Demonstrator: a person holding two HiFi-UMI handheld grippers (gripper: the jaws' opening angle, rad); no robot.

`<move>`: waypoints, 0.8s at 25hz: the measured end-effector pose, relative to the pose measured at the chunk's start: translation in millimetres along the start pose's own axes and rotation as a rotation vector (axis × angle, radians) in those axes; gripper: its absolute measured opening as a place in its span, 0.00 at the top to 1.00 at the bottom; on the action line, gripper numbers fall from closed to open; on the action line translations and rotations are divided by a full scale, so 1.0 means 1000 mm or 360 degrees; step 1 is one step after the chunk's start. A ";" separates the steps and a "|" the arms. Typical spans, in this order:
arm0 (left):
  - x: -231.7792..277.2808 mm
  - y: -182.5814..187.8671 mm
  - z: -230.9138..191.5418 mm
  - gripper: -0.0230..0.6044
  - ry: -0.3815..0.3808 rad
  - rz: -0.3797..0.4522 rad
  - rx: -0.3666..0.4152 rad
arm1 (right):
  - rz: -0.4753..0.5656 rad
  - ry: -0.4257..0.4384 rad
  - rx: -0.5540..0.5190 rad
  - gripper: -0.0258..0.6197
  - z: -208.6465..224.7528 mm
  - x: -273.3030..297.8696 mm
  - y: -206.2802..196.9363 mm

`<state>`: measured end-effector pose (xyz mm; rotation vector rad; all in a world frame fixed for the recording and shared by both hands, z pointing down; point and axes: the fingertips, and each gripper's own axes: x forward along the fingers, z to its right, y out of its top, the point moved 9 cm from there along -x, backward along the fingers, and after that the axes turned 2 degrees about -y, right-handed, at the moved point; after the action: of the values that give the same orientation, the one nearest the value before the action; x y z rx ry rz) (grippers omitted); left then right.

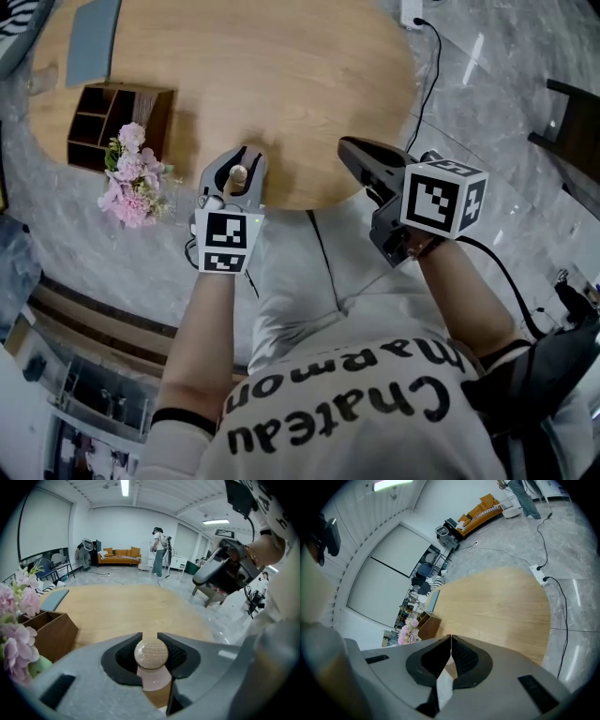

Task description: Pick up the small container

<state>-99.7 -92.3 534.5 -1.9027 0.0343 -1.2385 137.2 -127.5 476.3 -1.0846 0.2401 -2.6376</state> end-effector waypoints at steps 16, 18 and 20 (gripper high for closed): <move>-0.100 0.092 0.029 0.79 0.0290 0.0200 -0.0228 | -0.0029 0.0164 -0.0231 0.94 -0.070 -0.045 0.038; -0.115 0.106 0.034 0.79 0.0325 0.0270 -0.0253 | -0.0030 0.0204 -0.0293 0.94 -0.085 -0.050 0.048; -0.133 0.118 0.041 0.79 0.0337 0.0341 -0.0293 | -0.0043 0.0229 -0.0371 0.94 -0.101 -0.058 0.054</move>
<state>-89.6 -84.3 352.8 -1.8571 0.4666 -1.3191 115.1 -155.7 352.6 -0.9704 0.5798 -2.7670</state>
